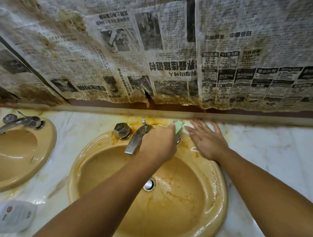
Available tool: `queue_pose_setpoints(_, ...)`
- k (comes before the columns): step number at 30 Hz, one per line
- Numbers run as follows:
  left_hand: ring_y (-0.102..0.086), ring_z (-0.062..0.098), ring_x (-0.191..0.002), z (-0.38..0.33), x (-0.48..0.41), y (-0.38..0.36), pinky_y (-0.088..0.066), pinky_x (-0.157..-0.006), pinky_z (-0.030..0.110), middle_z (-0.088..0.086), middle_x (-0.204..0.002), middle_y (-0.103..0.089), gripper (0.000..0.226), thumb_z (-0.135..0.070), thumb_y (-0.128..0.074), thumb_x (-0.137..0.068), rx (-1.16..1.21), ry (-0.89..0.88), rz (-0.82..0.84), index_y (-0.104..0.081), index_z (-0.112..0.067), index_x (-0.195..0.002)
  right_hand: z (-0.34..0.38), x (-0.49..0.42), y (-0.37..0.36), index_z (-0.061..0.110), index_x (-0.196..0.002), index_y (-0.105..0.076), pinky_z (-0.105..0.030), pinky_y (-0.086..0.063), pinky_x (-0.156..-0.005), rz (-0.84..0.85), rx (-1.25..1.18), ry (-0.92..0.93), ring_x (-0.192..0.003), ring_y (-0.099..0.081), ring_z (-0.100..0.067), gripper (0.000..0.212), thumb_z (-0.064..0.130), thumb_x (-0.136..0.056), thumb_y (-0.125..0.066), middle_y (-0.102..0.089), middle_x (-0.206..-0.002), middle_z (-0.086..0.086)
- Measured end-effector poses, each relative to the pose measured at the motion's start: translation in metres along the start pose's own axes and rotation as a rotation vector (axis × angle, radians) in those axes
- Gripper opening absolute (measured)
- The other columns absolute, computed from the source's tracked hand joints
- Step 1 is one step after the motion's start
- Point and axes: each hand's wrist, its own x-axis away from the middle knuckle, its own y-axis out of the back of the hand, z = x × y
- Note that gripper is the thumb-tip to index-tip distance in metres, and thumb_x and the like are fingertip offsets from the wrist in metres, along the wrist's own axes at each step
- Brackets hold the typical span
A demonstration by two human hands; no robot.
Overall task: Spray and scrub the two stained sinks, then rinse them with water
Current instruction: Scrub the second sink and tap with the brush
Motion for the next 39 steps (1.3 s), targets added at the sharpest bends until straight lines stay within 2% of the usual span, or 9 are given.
queue_pose_setpoints(5, -0.050, 0.031, -0.068, 0.000, 0.016, -0.013, -0.034, -0.054, 0.036, 0.006, -0.081, -0.054, 0.065, -0.018, -0.043, -0.103, -0.043, -0.058, -0.073, -0.018, -0.028, -0.162, 0.002, 0.001, 0.002, 0.044, -0.159, -0.025, -0.044, 0.012, -0.125, 0.009, -0.007, -0.001, -0.156, 0.006, -0.001, 0.054, 0.049, -0.109, -0.006, -0.005, -0.170, 0.018)
queue_pose_setpoints(10, -0.062, 0.033, -0.087, 0.009, 0.024, -0.023, -0.047, -0.063, 0.040, 0.011, -0.101, -0.063, 0.058, -0.030, -0.042, -0.106, 0.320, 0.056, -0.179, -0.025, -0.026, -0.162, 0.005, 0.011, -0.005, 0.035, -0.157, -0.039, -0.043, 0.008, -0.127, -0.085, -0.174, -0.032, -0.156, -0.010, -0.003, 0.051, 0.047, -0.111, -0.021, -0.026, -0.168, 0.010)
queue_pose_setpoints(15, -0.053, 0.030, -0.108, 0.011, 0.027, -0.037, -0.045, -0.083, 0.041, 0.011, -0.118, -0.056, 0.056, -0.027, -0.041, -0.108, 0.566, 0.090, -0.181, -0.027, -0.017, -0.162, 0.069, 0.053, 0.001, 0.022, -0.138, -0.063, -0.038, -0.047, -0.105, -0.477, -0.658, -0.078, -0.112, -0.064, -0.013, 0.035, 0.031, -0.106, -0.052, -0.070, -0.127, 0.004)
queue_pose_setpoints(21, -0.045, 0.014, -0.111, 0.010, 0.031, -0.044, -0.043, -0.099, 0.029, 0.005, -0.116, -0.048, 0.060, -0.025, -0.047, -0.107, 0.799, -0.037, -0.059, -0.025, -0.022, -0.163, 0.117, 0.052, 0.008, 0.026, -0.132, -0.065, -0.030, -0.048, -0.090, -0.295, -0.927, -0.281, -0.108, -0.063, -0.013, 0.035, 0.040, -0.108, -0.042, -0.066, -0.116, 0.001)
queue_pose_setpoints(23, -0.044, -0.005, -0.105, 0.015, 0.030, -0.039, -0.040, -0.090, 0.010, 0.001, -0.122, -0.049, 0.065, -0.023, -0.056, -0.102, 0.901, -0.062, 0.046, -0.030, -0.030, -0.161, 0.117, 0.053, 0.015, 0.026, -0.127, -0.068, -0.034, -0.051, -0.092, -0.276, -0.998, -0.315, -0.106, -0.065, -0.016, 0.035, 0.039, -0.109, -0.040, -0.068, -0.113, -0.001)
queue_pose_setpoints(29, -0.048, -0.017, -0.118, 0.031, 0.038, -0.024, -0.035, -0.088, -0.002, -0.031, -0.132, -0.053, 0.047, -0.011, -0.044, -0.108, 1.303, -0.008, 0.285, -0.047, -0.030, -0.150, 0.116, 0.046, 0.016, 0.032, -0.128, -0.064, -0.035, -0.050, -0.084, -0.162, -1.021, -0.361, -0.101, -0.065, -0.016, 0.032, 0.040, -0.109, -0.040, -0.072, -0.117, 0.006)
queue_pose_setpoints(32, -0.059, 0.004, -0.107, 0.048, 0.031, -0.017, -0.041, -0.074, 0.001, -0.010, -0.126, -0.068, 0.044, -0.001, -0.045, -0.104, 1.249, 0.007, 0.179, -0.063, -0.021, -0.139, 0.111, 0.044, 0.017, 0.032, -0.125, -0.066, -0.030, -0.046, -0.071, -0.162, -0.849, -0.330, -0.092, -0.064, -0.016, 0.029, 0.033, -0.109, -0.041, -0.073, -0.109, 0.003)
queue_pose_setpoints(34, -0.062, 0.000, -0.092, 0.065, 0.023, -0.011, -0.043, -0.066, 0.005, -0.010, -0.110, -0.072, 0.036, -0.007, -0.052, -0.103, 1.178, -0.009, 0.061, -0.070, -0.026, -0.128, 0.105, 0.047, 0.024, 0.028, -0.132, -0.067, -0.023, -0.043, -0.067, -0.200, -0.682, -0.297, -0.089, -0.064, -0.017, 0.032, 0.028, -0.109, -0.044, -0.070, -0.095, 0.003)
queue_pose_setpoints(39, -0.057, -0.005, -0.098, 0.135, -0.014, -0.010, -0.042, -0.084, 0.011, -0.017, -0.110, -0.065, 0.023, -0.021, -0.057, -0.103, 0.916, -0.023, -0.260, -0.075, -0.027, -0.117, 0.087, 0.053, 0.028, 0.030, -0.120, -0.076, -0.004, -0.038, -0.071, -0.251, -0.562, -0.337, -0.098, -0.063, -0.007, 0.025, 0.026, -0.106, -0.056, -0.075, -0.106, 0.014)
